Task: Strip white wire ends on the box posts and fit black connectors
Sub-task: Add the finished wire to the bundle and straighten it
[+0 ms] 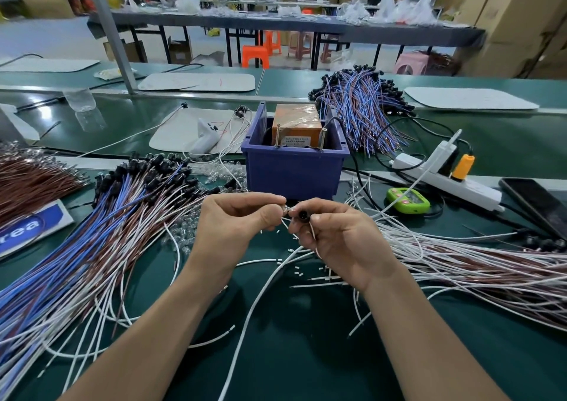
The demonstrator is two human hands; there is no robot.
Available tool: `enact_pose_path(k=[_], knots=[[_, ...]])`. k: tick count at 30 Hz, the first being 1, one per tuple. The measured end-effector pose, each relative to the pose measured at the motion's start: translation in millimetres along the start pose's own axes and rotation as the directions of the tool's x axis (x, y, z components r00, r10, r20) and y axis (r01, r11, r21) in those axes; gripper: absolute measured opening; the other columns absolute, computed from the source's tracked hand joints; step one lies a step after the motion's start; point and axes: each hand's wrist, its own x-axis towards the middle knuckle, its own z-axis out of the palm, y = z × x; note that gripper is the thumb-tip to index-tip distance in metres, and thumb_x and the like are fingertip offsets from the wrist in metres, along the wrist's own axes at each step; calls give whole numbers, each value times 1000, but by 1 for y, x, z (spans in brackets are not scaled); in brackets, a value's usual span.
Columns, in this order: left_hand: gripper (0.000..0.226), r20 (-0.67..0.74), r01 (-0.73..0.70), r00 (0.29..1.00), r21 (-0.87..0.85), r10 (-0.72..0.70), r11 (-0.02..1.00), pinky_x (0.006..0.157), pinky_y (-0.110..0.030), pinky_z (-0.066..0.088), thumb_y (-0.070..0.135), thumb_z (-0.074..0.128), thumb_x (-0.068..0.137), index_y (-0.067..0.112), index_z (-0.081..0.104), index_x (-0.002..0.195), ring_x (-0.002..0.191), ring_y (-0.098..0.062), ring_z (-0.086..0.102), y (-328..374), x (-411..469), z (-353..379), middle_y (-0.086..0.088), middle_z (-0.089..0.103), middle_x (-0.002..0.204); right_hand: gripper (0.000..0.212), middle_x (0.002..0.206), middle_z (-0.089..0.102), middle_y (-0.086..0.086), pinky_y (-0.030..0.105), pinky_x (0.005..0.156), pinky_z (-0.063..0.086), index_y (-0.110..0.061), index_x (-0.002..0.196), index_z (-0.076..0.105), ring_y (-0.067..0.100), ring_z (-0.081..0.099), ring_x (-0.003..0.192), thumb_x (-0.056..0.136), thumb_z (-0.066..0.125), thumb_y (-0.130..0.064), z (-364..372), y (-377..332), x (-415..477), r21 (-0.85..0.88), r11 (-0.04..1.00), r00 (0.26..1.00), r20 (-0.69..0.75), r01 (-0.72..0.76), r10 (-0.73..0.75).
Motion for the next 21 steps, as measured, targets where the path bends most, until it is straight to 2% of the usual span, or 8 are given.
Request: enact_pose_path(k=[3, 9, 12, 15, 18, 21], knots=[[14, 8, -8, 1000, 1, 8, 1000, 66, -26, 58, 18, 85, 71, 25, 85, 83, 68, -21, 71, 0, 0, 0, -12, 78, 77, 27, 87, 70, 17, 29, 72, 42, -4, 92, 79, 25, 58, 81, 79, 56, -1, -4, 1, 1, 25, 1000, 999, 48, 6, -7], [20, 30, -30, 999, 1, 30, 1000, 65, -23, 56, 30, 87, 66, 23, 85, 84, 68, -19, 72, 1, -2, 0, -12, 78, 77, 28, 87, 69, 16, 26, 67, 44, -3, 90, 78, 23, 64, 81, 78, 53, 3, -3, 2, 1, 69, 997, 996, 83, 23, -29], [15, 54, -56, 997, 33, 54, 998, 65, -18, 55, 21, 87, 69, 25, 85, 83, 68, -11, 72, 2, -3, 1, -6, 79, 77, 26, 86, 69, 17, 23, 63, 44, -2, 88, 78, 22, 65, 78, 76, 55, 3, -1, 2, 1, 59, 998, 999, 38, 34, -36], [23, 79, -114, 991, 113, 106, 987, 64, -11, 53, 7, 81, 74, 28, 85, 83, 68, -5, 73, 1, -4, 3, 1, 80, 78, 24, 87, 70, 18, 22, 57, 44, 0, 87, 77, 21, 67, 72, 73, 57, 4, 2, 2, 2, 26, 998, 998, -22, 65, -64], [25, 58, -153, 988, 179, 145, 972, 71, -14, 55, 10, 82, 75, 33, 84, 84, 75, -8, 76, 0, -4, 4, 5, 80, 81, 24, 83, 70, 20, 20, 54, 44, -1, 84, 78, 20, 68, 68, 74, 58, 10, 3, 2, 2, -11, 995, 992, -75, 99, -99], [24, -5, -169, 984, 275, 177, 946, 72, -15, 56, 13, 84, 75, 35, 83, 86, 76, -7, 76, -3, -4, 3, 10, 80, 81, 35, 79, 70, 20, 19, 53, 42, -6, 79, 80, 20, 67, 70, 80, 56, 18, 3, 3, 3, -80, 989, 981, -141, 122, -133]])
